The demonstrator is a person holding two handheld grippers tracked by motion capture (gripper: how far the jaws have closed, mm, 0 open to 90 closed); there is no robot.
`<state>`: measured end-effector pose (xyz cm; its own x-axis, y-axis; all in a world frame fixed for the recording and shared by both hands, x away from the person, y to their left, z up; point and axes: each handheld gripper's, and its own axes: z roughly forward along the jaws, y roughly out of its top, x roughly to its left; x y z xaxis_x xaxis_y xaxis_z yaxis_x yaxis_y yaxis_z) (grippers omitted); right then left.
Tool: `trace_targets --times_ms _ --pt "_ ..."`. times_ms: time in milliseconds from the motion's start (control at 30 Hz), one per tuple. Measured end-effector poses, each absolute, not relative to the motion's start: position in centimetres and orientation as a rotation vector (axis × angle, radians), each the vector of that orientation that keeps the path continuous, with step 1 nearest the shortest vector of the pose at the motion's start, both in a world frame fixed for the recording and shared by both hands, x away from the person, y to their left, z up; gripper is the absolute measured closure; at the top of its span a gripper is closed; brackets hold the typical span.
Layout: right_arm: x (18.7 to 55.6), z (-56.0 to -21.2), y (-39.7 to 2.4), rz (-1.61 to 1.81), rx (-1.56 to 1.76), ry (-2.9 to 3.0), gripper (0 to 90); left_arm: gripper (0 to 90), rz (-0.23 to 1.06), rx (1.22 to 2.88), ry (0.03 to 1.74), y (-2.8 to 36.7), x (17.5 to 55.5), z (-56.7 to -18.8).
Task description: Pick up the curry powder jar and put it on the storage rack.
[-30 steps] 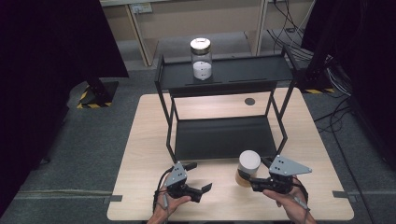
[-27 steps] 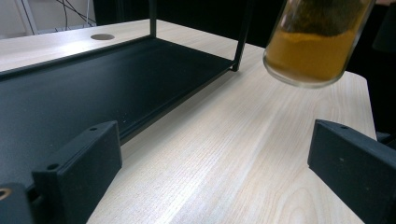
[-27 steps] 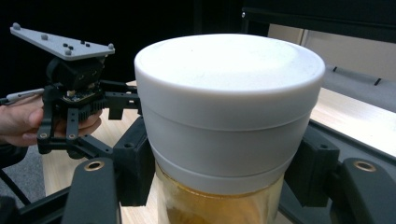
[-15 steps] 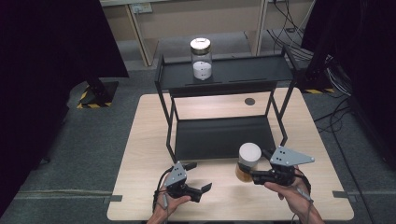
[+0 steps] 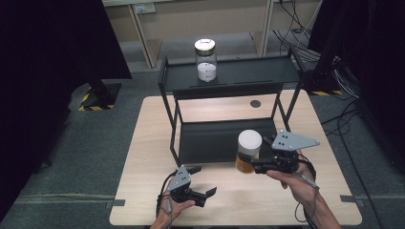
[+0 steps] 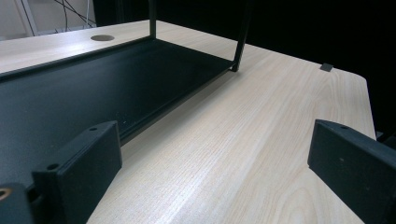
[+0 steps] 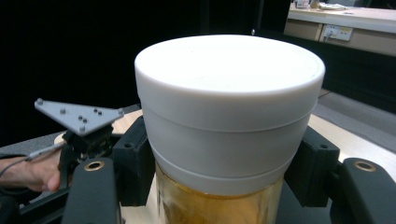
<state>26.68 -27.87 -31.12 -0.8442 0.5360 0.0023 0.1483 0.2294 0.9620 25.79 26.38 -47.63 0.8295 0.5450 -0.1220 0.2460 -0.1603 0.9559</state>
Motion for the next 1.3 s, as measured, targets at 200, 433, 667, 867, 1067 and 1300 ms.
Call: trace_targets --times_ms 200,433,667,867,1067,1300 --pt "27.7 -29.2 -27.5 1.648 0.637 2.193 35.5 2.2 0.294 1.749 0.610 26.4 25.8 -47.6" --pt "28.4 -27.4 -27.5 1.640 0.647 2.198 35.6 2.2 0.292 1.753 0.611 26.3 25.8 -47.6" --pt "29.0 -24.9 -27.5 1.627 0.646 2.192 35.5 2.2 0.288 1.753 0.615 26.3 25.9 -47.7" --pt "29.4 -22.4 -27.2 1.619 0.644 2.179 35.5 2.2 0.287 1.754 0.612 26.3 25.9 -47.7" --pt "30.1 -20.4 -26.8 1.613 0.641 2.166 35.6 2.2 0.283 1.757 0.612 26.2 25.9 -47.7" --pt "31.0 -19.1 -26.6 1.625 0.650 2.151 35.6 2.2 0.282 1.756 0.614 26.2 26.0 -47.7"
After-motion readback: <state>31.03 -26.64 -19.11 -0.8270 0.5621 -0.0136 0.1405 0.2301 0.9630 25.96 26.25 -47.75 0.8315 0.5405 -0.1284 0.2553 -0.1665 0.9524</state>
